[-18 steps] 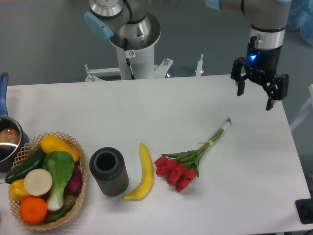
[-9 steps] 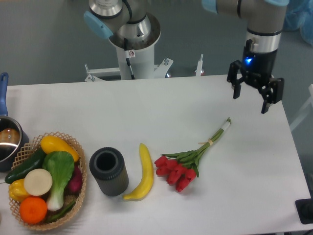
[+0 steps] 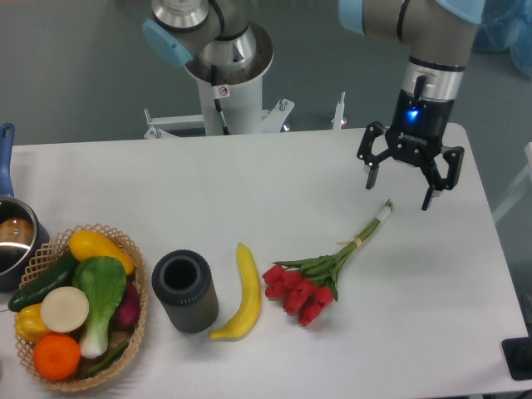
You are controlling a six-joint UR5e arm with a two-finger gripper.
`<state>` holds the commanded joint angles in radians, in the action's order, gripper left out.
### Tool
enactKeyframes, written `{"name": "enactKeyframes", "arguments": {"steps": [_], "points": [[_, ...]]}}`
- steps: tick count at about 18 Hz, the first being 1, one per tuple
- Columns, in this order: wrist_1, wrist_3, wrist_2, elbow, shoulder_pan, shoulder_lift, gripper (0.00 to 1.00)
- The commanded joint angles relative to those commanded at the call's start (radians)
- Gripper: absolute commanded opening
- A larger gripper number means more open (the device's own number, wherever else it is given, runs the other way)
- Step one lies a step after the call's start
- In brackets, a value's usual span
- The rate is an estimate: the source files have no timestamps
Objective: Pick up the flowers from the table
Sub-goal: 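Move the open gripper toward the red tulip bunch's stems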
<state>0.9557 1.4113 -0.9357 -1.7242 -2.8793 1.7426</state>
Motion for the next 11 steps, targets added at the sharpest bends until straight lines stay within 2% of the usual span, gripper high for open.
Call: {"name": "enactKeyframes", "arguments": {"steps": [4,7,9,11], "points": [[-0.011,0.011,-0.002,0.002,0.054,0.021,1.00],[-0.043,0.009,-0.018,0.008,0.066,0.037,1.00],[-0.043,0.014,-0.085,0.014,0.069,0.040,1.00],[-0.035,0.011,-0.141,0.020,0.107,0.051,1.00]]}}
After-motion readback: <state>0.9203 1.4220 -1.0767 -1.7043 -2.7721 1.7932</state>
